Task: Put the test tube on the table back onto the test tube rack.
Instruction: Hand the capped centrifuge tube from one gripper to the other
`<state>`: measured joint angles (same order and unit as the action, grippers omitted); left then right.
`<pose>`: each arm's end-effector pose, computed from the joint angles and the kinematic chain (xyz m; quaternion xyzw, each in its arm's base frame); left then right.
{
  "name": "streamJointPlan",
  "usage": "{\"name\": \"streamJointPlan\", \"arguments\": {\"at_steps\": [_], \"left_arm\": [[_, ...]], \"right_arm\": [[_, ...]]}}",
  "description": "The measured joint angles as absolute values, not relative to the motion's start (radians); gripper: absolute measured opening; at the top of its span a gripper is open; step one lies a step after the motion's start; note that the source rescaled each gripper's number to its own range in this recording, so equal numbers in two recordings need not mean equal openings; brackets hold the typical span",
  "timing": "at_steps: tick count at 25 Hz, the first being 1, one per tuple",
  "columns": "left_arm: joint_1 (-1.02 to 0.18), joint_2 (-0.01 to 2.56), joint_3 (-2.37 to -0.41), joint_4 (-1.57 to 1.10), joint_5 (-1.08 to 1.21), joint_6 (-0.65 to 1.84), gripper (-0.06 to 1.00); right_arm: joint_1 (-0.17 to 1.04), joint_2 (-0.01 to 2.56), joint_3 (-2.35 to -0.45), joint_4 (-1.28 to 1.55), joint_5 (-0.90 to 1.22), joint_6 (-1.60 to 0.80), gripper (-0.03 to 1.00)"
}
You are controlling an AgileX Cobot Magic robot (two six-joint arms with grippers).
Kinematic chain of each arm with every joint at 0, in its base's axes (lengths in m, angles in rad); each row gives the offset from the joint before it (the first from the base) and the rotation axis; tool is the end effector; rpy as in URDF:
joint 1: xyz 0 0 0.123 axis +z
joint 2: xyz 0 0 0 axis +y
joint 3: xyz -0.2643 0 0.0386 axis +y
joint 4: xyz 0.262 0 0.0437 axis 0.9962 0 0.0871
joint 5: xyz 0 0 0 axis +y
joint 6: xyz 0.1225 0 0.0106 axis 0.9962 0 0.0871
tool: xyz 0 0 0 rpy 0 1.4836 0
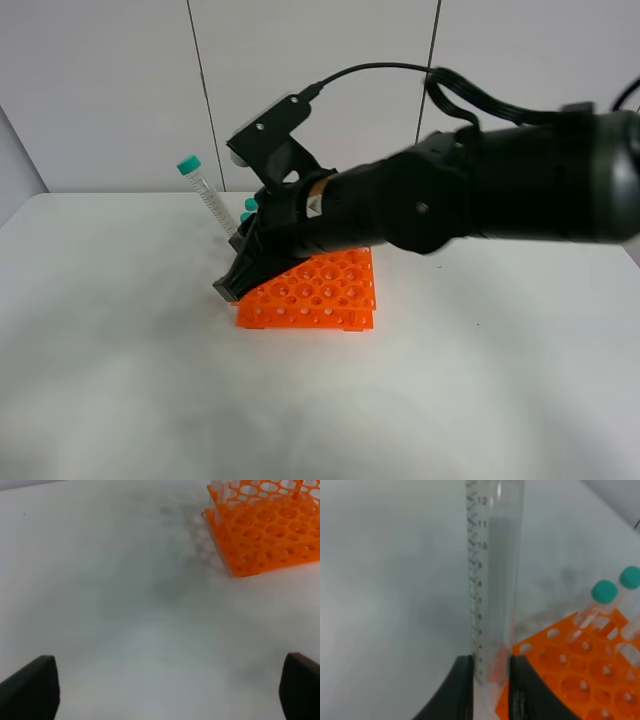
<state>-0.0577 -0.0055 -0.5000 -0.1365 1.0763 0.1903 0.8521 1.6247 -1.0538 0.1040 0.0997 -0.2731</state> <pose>0.0509 -0.0177 0.2688 0.1089 0.8469 -0.0338 0.5194 0.2620 0.3015 0.2123 -0.4326 0.7668 0.1630 0.4453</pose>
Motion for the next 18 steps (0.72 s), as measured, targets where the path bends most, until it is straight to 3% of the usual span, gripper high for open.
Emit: {"name": "streamJointPlan", "arguments": {"at_steps": [9,18], "left_arm": [[-0.058,-0.005,-0.500,-0.137,1.076,0.190,0.95],[-0.058,-0.005,-0.500,-0.137,1.076,0.190,0.95]], "right_arm": [[0.852,1.196,-0.552,0.149,-0.190,-0.273,0.22],[0.852,0.964,-0.361,0.167,-0.188,-0.273,0.22]]}}
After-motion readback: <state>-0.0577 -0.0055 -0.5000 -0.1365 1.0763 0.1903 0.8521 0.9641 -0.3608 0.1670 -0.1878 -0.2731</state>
